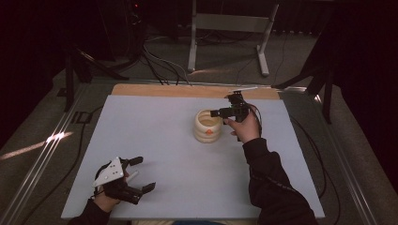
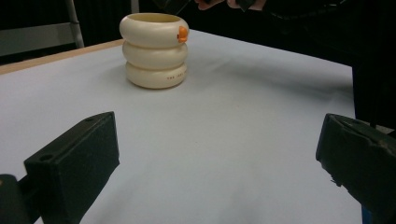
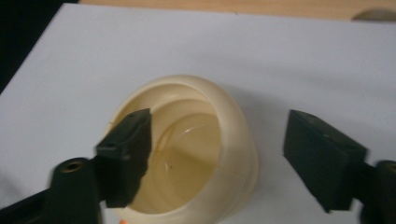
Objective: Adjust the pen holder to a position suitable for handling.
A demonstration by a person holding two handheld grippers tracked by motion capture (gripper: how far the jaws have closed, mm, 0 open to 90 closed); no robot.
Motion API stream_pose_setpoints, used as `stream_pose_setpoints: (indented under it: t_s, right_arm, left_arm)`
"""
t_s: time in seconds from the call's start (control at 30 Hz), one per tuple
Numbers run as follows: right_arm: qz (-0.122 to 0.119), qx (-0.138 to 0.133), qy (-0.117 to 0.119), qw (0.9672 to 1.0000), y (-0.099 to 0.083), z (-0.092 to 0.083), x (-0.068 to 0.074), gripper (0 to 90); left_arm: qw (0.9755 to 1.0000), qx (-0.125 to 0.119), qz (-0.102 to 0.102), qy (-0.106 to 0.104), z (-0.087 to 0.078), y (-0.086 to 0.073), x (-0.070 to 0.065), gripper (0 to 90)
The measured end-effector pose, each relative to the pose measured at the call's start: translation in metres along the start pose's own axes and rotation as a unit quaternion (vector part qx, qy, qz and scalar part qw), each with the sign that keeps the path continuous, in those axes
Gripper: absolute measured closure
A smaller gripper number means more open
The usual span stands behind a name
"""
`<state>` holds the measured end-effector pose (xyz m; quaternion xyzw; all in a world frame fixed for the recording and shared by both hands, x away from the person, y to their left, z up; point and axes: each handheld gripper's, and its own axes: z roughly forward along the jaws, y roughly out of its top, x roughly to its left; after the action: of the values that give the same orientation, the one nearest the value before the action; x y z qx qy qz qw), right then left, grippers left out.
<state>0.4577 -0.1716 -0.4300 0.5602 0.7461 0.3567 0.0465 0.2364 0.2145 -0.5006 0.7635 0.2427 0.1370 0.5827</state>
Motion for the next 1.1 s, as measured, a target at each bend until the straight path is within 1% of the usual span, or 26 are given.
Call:
stream_pose_setpoints:
  t_s: [0.2,0.23,0.3,0.37,0.4,0.47,0.5,0.63,0.7,0.77,0.9,1.1]
  right_arm:
    - [0.032,0.040,-0.010,0.9987,0.003,0.009,-0.002,44.3]
    - [0.032,0.047,-0.012,0.9983,0.004,0.010,-0.002,48.4]
    - [0.036,0.055,-0.017,0.9977,0.004,0.012,-0.001,53.4]
    - [0.034,0.063,-0.026,0.9971,0.004,0.013,0.000,57.2]
    - [0.034,0.063,-0.026,0.9971,0.004,0.013,0.000,57.2]
    - [0.035,0.073,-0.036,0.9961,0.004,0.015,0.001,65.4]
    - [0.032,0.075,-0.040,0.9959,0.004,0.016,0.001,67.3]
    - [0.033,0.076,-0.045,0.9956,0.005,0.015,0.003,70.4]
    - [0.021,0.081,-0.047,0.9954,0.005,0.014,0.005,70.6]
    - [0.015,0.079,-0.052,0.9954,0.003,0.013,0.008,70.8]
    - [0.011,0.078,-0.046,0.9958,0.001,0.008,0.015,71.2]
    - [-0.003,0.087,-0.037,0.9956,-0.003,0.001,0.029,71.4]
  left_arm:
    - [1.0000,0.000,0.000,0.000,0.000,0.000,0.000,0.1]
    - [1.0000,-0.001,0.000,0.000,0.000,0.000,0.000,0.1]
    - [1.0000,0.000,0.001,-0.001,0.000,0.000,0.000,0.1]
    - [1.0000,0.000,0.000,-0.001,0.000,0.000,0.000,0.1]
    - [1.0000,0.000,0.000,-0.001,0.000,0.000,0.000,0.1]
    - [1.0000,-0.001,0.000,0.000,0.000,0.000,0.000,0.1]
    - [1.0000,0.000,0.001,0.000,0.000,0.000,0.000,0.1]
    - [1.0000,0.001,-0.001,0.000,0.000,0.000,0.000,0.1]
    - [1.0000,0.002,-0.001,-0.001,0.000,0.000,0.000,0.1]
    - [1.0000,0.003,-0.001,-0.001,0.000,-0.001,0.000,0.1]
    - [1.0000,0.003,0.000,-0.002,0.001,0.000,0.000,0.1]
    - [1.0000,0.002,-0.001,-0.001,0.001,0.000,0.000,0.1]
